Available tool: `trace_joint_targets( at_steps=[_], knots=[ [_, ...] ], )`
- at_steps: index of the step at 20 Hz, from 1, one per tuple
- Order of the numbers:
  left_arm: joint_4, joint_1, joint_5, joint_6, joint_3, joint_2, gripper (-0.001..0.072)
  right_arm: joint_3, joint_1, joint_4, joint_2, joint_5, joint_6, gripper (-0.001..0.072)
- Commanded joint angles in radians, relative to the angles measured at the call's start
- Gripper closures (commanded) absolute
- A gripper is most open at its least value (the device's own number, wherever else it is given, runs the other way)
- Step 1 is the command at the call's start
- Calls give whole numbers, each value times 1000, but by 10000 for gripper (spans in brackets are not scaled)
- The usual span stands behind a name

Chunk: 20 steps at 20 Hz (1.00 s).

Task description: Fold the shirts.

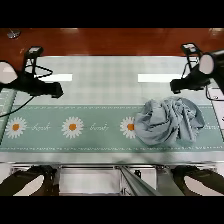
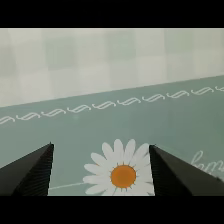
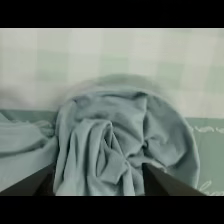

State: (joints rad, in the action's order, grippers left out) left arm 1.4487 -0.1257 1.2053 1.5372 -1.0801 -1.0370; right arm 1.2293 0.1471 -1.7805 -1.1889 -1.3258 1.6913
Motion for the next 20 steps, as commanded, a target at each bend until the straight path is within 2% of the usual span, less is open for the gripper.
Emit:
trace_joint_targets(
  at_steps=[1,3,5,8,12,13,14,15,17,20],
  knots=[
    [-91,0,-11,22,153,242,3,-202,-17,51,241,-19,55,90],
    [-71,2,-39,87,306,392,3,-383,-16,113,344,26,93,90],
    [-42,2,-97,123,437,472,3,-527,-17,152,357,117,120,90],
    [-54,2,-179,160,529,447,4,-602,-17,222,255,224,137,90],
    [-136,2,-253,147,536,327,3,-591,-17,288,83,278,118,105],
    [-150,2,-260,141,536,304,4,-577,-17,306,68,277,92,217],
    [-161,2,-264,126,536,283,3,-554,-17,334,66,277,45,525],
    [-163,2,-262,113,535,272,4,-515,-18,355,66,260,9,687],
    [-163,5,-237,61,516,271,3,-369,-18,339,73,194,-39,688],
    [-162,27,-105,-23,431,288,4,-59,-18,276,154,166,-41,688]
  ],
)
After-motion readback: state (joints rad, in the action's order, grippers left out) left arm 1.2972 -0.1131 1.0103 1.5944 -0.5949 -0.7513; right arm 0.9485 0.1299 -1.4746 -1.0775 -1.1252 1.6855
